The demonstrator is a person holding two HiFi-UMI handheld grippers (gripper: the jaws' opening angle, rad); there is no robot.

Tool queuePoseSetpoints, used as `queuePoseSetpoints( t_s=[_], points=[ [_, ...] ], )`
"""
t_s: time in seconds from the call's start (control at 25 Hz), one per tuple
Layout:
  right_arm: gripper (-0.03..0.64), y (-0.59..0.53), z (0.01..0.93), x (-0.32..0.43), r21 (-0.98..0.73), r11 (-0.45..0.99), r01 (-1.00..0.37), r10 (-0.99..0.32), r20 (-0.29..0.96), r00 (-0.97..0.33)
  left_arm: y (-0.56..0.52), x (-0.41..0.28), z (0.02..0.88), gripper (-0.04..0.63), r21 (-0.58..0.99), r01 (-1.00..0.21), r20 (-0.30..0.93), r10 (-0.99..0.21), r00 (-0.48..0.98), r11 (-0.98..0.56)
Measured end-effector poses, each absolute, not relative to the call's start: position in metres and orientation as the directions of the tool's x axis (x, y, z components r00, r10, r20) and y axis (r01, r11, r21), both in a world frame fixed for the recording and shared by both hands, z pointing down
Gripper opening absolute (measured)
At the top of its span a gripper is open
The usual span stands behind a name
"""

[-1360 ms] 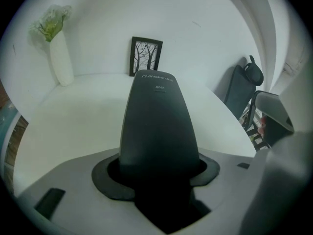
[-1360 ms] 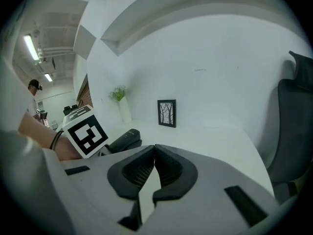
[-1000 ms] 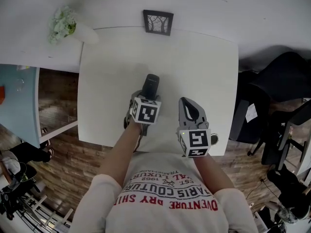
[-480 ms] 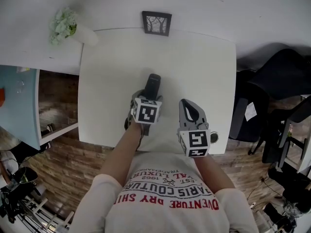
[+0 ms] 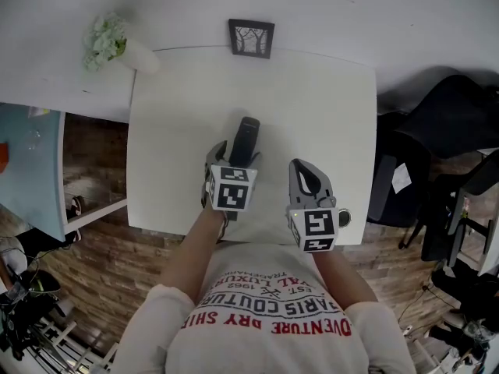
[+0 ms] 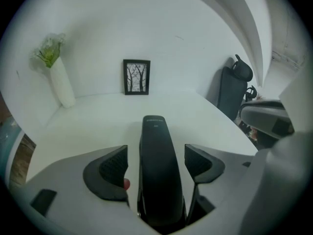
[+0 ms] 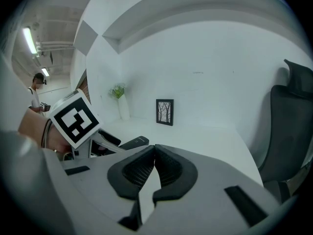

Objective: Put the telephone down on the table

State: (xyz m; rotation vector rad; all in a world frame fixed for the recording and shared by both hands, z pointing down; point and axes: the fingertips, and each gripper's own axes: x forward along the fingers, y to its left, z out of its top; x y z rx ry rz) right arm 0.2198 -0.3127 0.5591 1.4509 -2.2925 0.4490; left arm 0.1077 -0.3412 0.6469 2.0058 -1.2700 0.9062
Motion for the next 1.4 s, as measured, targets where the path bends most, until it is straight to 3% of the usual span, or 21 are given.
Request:
queuePoseSetpoints(
  t_s=[0.12,0.24,0.4,0.6,0.88,1.4],
  points=[
    [0.025,-0.31,0.554,0.218,-0.054,0.41,-0.91,-0.79,0.477,-0.384,-0.34,0.098,0.622,0.354,0.119,-0.939,0.764,-0.574,0.295,-0.324],
    [0.025,-0.306,0.548,0.215,-0.044,0.408,-0.912,-0.799,0.467,-0.379,-0.338,0.084,0.597,0.142,0.119,-0.957,0.726,-0.634,0.266,-0.266],
    [0.025,-0.299,0.535,0.207,-0.032,0.401,-0.915,-0.816,0.442,-0.373,-0.331,0.079,0.572,0.038,0.101,-0.946,0.687,-0.667,0.29,-0.307],
    [0.025,-0.289,0.511,0.197,-0.013,0.399,-0.917,-0.841,0.393,-0.372,-0.322,0.078,0.53,0.025,0.087,-0.922,0.586,-0.729,0.353,-0.377],
    [0.023,-0.283,0.448,0.183,0.026,0.418,-0.908,-0.884,0.242,-0.4,-0.313,0.071,0.456,0.025,0.065,-0.893,0.316,-0.84,0.441,-0.444],
    [0.024,-0.277,0.387,0.188,0.067,0.366,-0.928,-0.929,0.085,-0.36,-0.293,0.058,0.359,0.025,-0.007,-0.887,0.002,-0.888,0.461,-0.461]
  ],
)
